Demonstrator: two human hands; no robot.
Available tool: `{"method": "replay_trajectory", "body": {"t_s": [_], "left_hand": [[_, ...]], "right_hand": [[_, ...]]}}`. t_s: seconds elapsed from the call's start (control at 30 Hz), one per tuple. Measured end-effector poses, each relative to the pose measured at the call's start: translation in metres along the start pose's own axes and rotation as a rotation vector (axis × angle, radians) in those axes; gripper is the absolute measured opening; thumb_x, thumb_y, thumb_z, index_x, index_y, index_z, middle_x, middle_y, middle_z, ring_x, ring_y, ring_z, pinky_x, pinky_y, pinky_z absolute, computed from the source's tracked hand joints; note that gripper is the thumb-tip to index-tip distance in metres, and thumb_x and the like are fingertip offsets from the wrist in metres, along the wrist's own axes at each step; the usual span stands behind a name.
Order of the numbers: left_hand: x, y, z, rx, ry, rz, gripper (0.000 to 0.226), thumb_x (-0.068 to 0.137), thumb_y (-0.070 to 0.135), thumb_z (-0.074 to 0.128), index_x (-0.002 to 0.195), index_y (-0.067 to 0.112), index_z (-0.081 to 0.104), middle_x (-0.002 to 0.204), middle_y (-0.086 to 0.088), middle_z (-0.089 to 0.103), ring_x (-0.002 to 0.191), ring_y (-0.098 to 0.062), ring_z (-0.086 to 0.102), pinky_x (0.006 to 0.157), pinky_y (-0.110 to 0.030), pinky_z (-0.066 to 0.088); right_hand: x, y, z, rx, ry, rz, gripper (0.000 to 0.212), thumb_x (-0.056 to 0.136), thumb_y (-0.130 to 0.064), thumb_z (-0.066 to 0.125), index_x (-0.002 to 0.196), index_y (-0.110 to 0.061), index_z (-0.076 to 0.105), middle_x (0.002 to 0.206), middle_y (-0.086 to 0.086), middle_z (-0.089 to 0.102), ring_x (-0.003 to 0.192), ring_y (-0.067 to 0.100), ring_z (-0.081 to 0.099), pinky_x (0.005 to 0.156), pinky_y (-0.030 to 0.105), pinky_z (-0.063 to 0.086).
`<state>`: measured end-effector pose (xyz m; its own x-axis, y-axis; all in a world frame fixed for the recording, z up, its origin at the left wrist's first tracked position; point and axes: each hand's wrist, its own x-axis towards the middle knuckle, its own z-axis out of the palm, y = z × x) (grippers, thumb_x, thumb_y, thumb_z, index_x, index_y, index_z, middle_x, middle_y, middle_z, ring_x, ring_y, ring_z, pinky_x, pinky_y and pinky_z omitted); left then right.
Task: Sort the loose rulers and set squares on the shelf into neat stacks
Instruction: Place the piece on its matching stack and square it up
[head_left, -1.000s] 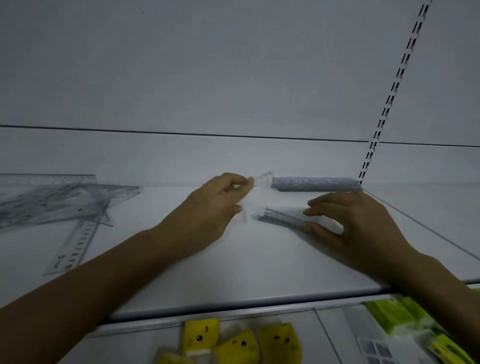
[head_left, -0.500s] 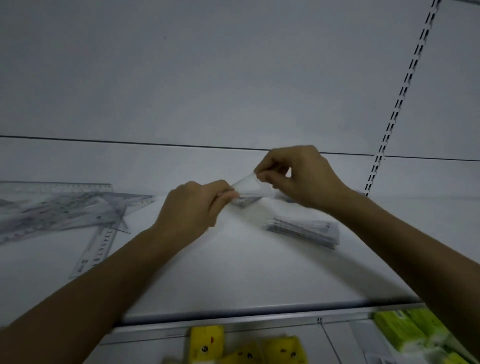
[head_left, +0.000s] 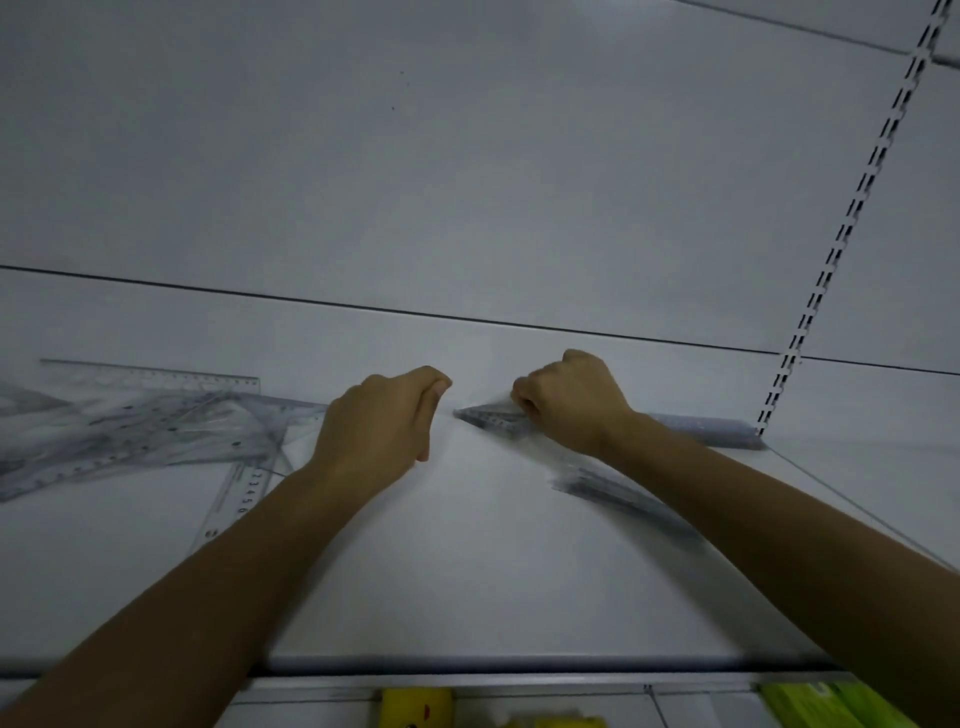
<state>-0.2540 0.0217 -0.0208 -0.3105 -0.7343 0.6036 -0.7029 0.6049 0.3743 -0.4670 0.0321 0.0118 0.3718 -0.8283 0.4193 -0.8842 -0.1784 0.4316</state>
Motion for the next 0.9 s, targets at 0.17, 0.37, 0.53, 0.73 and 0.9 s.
{"method": "replay_trajectory", "body": {"t_s": [0.17, 0.37, 0.53, 0.73, 0.9], "left_hand": [[0.001, 0.001, 0.002, 0.021, -0.010, 0.013, 0.031, 0.101, 0.034, 0.032, 0.117, 0.027, 0.058, 0.062, 0.006, 0.066, 0.061, -0.013, 0.059, 0.074, -0.036, 0.052], [-0.001, 0.002, -0.001, 0.043, -0.014, 0.001, 0.033, 0.101, 0.037, 0.032, 0.118, 0.026, 0.058, 0.072, 0.005, 0.069, 0.063, -0.015, 0.061, 0.073, -0.035, 0.053], [0.006, -0.006, -0.027, 0.205, -0.197, 0.008, 0.033, 0.098, 0.043, 0.037, 0.126, 0.033, 0.050, 0.103, 0.005, 0.069, 0.091, -0.019, 0.063, 0.081, -0.034, 0.049], [0.007, -0.083, -0.109, 0.318, -0.587, -0.023, 0.063, 0.083, 0.066, 0.048, 0.136, 0.032, 0.042, 0.135, 0.008, 0.050, 0.117, -0.013, 0.047, 0.099, -0.034, 0.039], [-0.029, -0.169, -0.149, 0.407, -0.822, -0.176, 0.152, 0.022, 0.102, 0.034, 0.149, 0.030, -0.009, 0.159, -0.003, -0.008, 0.146, -0.024, -0.002, 0.118, -0.041, 0.006]], "right_hand": [[-0.003, 0.000, 0.002, 0.250, -0.290, 0.007, 0.032, 0.089, -0.012, 0.049, 0.105, -0.028, 0.071, 0.112, -0.006, 0.068, 0.096, 0.020, 0.060, 0.085, 0.029, 0.045], [0.004, -0.016, -0.011, 0.104, -0.245, -0.020, 0.036, 0.089, -0.010, 0.046, 0.115, -0.028, 0.063, 0.116, -0.006, 0.065, 0.102, 0.017, 0.058, 0.086, 0.029, 0.033], [0.012, -0.068, -0.045, 0.160, -0.080, -0.136, 0.031, 0.094, -0.016, 0.040, 0.115, -0.023, 0.063, 0.112, -0.004, 0.067, 0.099, 0.017, 0.061, 0.086, 0.028, 0.034], [0.037, -0.132, -0.067, 0.307, -0.229, -0.083, 0.032, 0.095, -0.034, 0.045, 0.125, -0.026, 0.055, 0.123, 0.000, 0.061, 0.109, 0.021, 0.056, 0.087, 0.032, 0.041], [0.070, -0.188, -0.060, 0.401, -0.381, 0.063, 0.063, 0.085, -0.065, 0.048, 0.133, -0.025, 0.042, 0.124, 0.001, 0.058, 0.106, 0.020, 0.057, 0.079, 0.031, 0.039]]}}
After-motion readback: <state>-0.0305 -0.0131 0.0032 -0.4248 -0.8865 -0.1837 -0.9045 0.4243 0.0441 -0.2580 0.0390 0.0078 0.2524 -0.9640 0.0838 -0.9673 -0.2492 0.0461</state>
